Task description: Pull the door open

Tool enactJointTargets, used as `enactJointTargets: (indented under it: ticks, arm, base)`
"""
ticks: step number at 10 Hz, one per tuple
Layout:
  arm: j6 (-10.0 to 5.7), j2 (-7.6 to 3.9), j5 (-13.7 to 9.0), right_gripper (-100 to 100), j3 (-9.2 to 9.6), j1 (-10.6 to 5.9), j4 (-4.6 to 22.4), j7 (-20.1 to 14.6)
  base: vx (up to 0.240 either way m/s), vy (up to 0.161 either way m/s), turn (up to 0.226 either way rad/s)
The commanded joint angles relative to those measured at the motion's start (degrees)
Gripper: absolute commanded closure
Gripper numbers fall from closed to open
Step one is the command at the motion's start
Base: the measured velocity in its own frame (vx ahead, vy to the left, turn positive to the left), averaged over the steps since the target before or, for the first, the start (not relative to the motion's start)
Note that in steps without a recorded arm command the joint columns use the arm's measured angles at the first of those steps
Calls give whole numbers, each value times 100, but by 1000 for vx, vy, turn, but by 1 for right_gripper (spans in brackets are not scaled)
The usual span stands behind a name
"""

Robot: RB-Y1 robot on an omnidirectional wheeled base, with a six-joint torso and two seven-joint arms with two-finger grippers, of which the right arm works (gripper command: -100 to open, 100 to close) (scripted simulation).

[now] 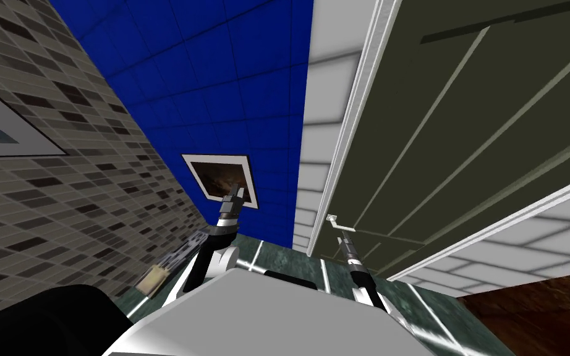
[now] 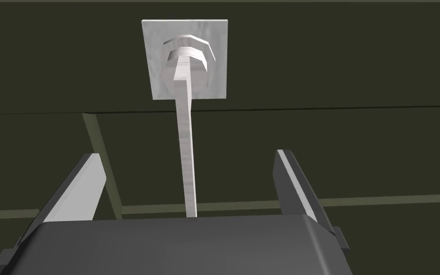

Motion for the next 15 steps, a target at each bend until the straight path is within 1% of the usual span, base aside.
enactJointTargets:
  ticks: [1, 4, 5, 6, 7, 8, 9, 14, 15]
  arm:
    - [-40, -64, -212, -100, -43, 11, 93, 88]
    - [-21, -136, -561, -100, -113, 76, 121, 235]
    - [-21, -136, -561, -100, -113, 76, 121, 235]
    - [-11, -173, -744, -100, -149, 110, 136, 312]
    - [-7, -188, -816, -100, -164, 124, 142, 342]
    - [-48, -163, -757, -100, -154, 94, 185, 328]
    - [-48, -163, -757, 100, -154, 94, 185, 328]
    - [-48, -163, -757, 100, -154, 94, 185, 328]
    - [-90, -220, -712, 100, -92, 132, 183, 239]
  base:
    - [71, -27, 240]
    - [57, -30, 199]
    - [39, -29, 59]
    - [48, -23, 220]
    - [53, -37, 241]
    - [22, -21, 37]
    - [-3, 3, -34]
    - [-2, 2, -2]
    - [-94, -6, 84]
